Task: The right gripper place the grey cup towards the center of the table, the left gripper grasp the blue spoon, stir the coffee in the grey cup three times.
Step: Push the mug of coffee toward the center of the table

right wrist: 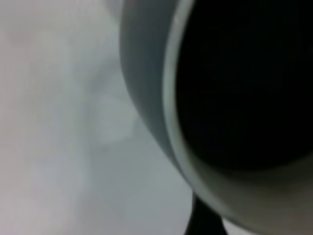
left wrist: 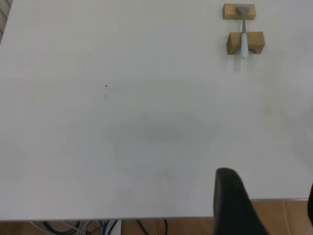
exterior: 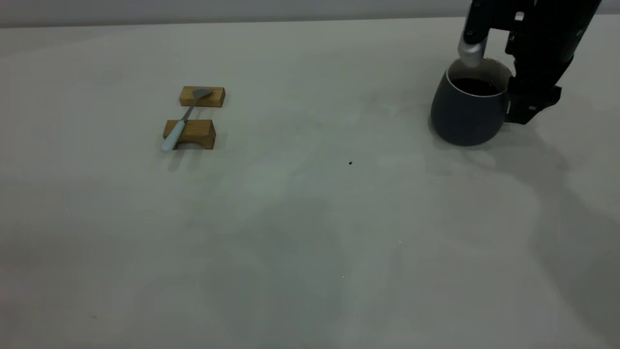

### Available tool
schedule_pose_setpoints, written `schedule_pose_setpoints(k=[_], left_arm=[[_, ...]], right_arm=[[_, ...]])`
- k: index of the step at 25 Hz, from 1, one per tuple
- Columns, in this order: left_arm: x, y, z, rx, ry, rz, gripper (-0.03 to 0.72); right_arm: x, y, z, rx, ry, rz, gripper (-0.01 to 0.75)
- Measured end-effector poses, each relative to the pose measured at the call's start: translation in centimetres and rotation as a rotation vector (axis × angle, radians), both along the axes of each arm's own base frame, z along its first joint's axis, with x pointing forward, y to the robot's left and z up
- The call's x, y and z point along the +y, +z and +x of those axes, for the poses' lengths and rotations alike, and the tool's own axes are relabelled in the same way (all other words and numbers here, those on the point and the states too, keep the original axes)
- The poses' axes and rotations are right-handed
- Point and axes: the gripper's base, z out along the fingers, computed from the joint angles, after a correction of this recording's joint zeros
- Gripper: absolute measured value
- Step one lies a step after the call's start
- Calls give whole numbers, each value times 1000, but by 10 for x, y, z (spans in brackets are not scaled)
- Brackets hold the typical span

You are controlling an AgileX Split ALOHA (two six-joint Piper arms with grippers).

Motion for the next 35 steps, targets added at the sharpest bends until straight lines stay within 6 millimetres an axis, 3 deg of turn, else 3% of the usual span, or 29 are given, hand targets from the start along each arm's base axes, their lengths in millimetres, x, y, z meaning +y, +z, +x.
schedule_pose_setpoints(k=[4, 9, 15, 24, 27, 30, 35], left_arm=[[0, 0, 0, 0, 0, 0, 444], [0, 0, 0, 0, 0, 0, 444], [0, 0, 0, 0, 0, 0, 444], [0, 0, 0, 0, 0, 0, 444], [0, 0, 0, 0, 0, 0, 444], [0, 0, 0, 0, 0, 0, 444], [0, 0, 0, 0, 0, 0, 444]], right_arm=[[3, -1, -1, 7, -49, 46, 462], [9, -1, -3, 38, -140, 128, 169], [37, -1, -11, 89, -148, 177, 164], [131, 2, -38, 97, -64, 196, 164], [153, 2, -41, 78, -54, 202, 164], [167, 2, -40, 64, -58, 213, 164], [173, 2, -39, 52, -76, 228, 164]])
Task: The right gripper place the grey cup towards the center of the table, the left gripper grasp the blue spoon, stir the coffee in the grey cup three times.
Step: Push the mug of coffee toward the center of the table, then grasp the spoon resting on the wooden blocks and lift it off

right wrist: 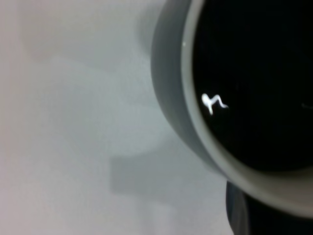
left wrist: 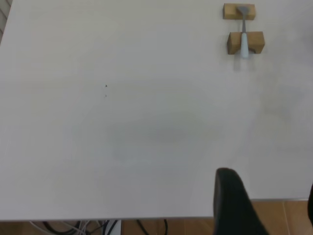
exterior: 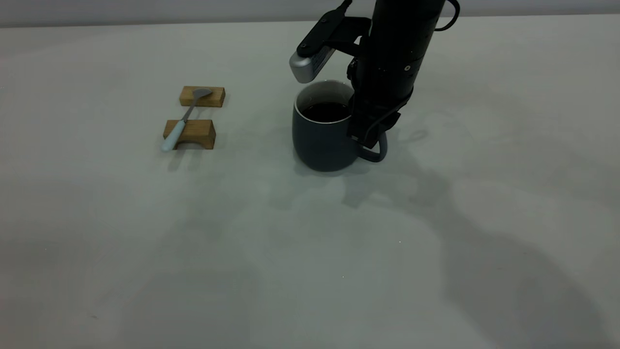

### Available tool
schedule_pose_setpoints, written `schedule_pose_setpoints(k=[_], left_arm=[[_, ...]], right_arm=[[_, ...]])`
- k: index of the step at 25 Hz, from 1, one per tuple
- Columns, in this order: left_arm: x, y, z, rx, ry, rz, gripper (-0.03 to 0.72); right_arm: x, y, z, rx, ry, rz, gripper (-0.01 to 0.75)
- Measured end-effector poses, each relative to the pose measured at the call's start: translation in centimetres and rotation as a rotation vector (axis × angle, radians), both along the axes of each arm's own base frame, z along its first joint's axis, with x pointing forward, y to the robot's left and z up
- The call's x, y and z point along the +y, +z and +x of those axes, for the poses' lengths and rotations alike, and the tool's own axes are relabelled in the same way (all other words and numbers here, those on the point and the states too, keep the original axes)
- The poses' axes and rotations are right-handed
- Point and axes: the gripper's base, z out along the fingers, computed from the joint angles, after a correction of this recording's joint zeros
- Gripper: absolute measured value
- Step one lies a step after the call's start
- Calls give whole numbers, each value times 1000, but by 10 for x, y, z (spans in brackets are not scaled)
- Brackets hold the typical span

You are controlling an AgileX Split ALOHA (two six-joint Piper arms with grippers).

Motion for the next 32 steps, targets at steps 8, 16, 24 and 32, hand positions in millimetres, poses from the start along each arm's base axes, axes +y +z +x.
schedule_pose_setpoints(k=[8, 16, 24, 32], left_arm=[[0, 0, 0, 0, 0, 0, 444], [0, 0, 0, 0, 0, 0, 444], [0, 0, 0, 0, -1, 1, 444], [0, 0, 0, 0, -1, 1, 444]], right_arm=[[0, 8, -1, 20, -28, 1, 424], [-11, 90, -21, 139, -60, -53, 724], [-36, 175, -55, 229, -258, -113, 715], [-71, 218, -117, 195, -302, -79, 709]])
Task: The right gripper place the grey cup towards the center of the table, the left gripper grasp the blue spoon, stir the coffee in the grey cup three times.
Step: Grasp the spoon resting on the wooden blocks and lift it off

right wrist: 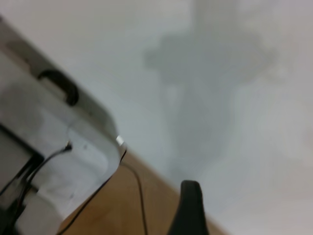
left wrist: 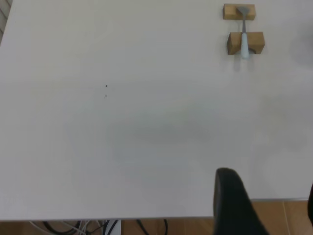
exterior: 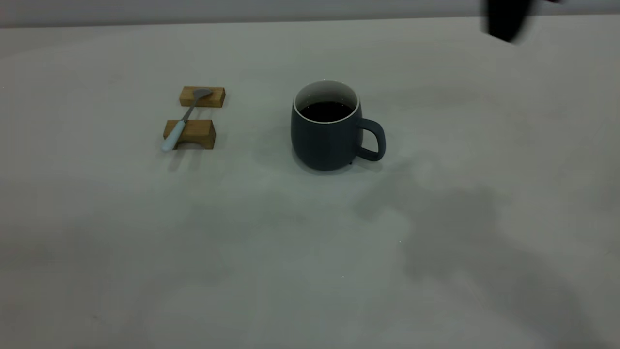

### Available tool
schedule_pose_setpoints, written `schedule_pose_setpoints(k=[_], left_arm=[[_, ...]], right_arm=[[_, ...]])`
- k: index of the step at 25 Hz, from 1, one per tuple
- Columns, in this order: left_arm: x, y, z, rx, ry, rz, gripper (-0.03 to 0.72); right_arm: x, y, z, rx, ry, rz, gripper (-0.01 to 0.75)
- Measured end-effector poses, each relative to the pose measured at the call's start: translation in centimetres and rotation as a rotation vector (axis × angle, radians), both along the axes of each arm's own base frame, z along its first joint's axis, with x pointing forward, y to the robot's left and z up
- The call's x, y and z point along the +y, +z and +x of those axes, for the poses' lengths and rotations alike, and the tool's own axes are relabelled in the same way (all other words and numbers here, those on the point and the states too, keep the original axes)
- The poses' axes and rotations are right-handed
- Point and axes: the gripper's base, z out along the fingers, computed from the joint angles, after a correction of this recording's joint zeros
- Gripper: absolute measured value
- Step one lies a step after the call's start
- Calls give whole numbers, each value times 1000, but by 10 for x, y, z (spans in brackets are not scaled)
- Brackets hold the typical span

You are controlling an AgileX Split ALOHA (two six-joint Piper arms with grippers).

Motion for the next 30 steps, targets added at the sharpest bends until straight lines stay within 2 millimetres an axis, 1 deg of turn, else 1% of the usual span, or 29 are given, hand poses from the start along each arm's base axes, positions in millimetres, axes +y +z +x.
schedule_pose_setpoints(k=[1, 2, 5, 8, 11, 14, 17, 20, 22, 24, 27, 30], left_arm=[[0, 0, 0, 0, 0, 0, 444], [0, 0, 0, 0, 0, 0, 444], [0, 0, 0, 0, 0, 0, 444], [0, 0, 0, 0, 0, 0, 444], [0, 0, 0, 0, 0, 0, 444], [0, 0, 0, 0, 0, 0, 444], [0, 0, 0, 0, 0, 0, 444], [0, 0, 0, 0, 0, 0, 444], [0, 0, 0, 0, 0, 0, 444], [0, 0, 0, 0, 0, 0, 444], [0, 0, 0, 0, 1, -1, 444], [0, 0, 0, 0, 1, -1, 444]], right_arm=[[-8, -2, -14, 18, -12, -9, 709], [-16, -1, -28, 21, -21, -10, 709], [-42, -11, -74, 65, -51, -33, 703], [-65, -14, -115, 60, -106, -24, 697], [-89, -2, -149, -33, -207, 49, 685], [-113, 10, -175, -164, -307, 125, 668], [-130, 21, -200, -298, -394, 191, 652], [-143, 31, -224, -454, -479, 246, 643], [-150, 35, -240, -559, -545, 266, 641], [-154, 32, -254, -636, -599, 272, 637], [-156, 21, -269, -712, -652, 276, 633], [-155, 8, -274, -758, -667, 295, 628]])
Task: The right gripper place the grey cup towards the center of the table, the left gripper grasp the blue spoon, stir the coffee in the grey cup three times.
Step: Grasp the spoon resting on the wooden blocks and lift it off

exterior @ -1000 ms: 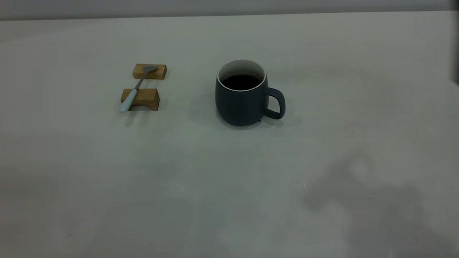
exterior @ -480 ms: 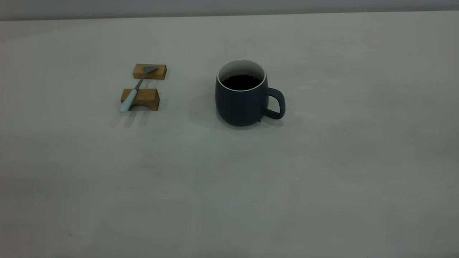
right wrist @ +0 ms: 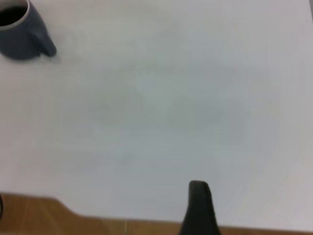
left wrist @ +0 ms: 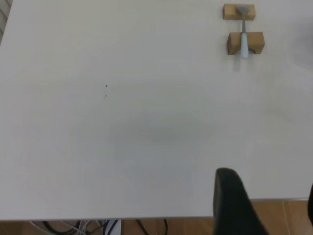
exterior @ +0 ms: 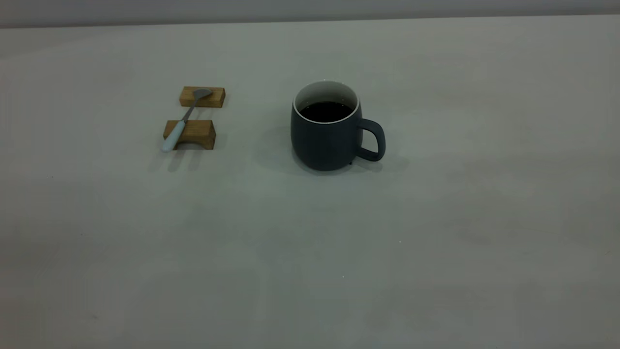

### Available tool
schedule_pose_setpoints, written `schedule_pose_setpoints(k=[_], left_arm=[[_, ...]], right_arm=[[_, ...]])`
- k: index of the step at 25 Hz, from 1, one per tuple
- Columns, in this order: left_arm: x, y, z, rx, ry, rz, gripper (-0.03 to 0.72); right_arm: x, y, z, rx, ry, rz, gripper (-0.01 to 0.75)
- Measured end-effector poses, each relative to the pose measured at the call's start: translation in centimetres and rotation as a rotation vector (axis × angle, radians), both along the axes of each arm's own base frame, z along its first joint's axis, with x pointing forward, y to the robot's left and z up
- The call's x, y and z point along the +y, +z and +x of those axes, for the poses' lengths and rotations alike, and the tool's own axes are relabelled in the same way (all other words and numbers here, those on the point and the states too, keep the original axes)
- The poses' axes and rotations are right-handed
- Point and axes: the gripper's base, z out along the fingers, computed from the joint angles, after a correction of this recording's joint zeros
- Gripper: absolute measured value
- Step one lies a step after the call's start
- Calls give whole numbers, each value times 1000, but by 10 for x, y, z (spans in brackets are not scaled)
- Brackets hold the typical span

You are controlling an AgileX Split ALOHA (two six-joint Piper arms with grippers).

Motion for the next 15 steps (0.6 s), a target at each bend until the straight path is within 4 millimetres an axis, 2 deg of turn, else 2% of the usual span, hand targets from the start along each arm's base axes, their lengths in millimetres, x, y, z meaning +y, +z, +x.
schedule_pose_setpoints(k=[4, 15], left_arm=[[0, 0, 0, 0, 0, 0, 444], [0, 0, 0, 0, 0, 0, 444]], right_arm=[[0, -1, -1, -86, 1, 5, 616], [1, -6, 0, -91, 7, 17, 598]])
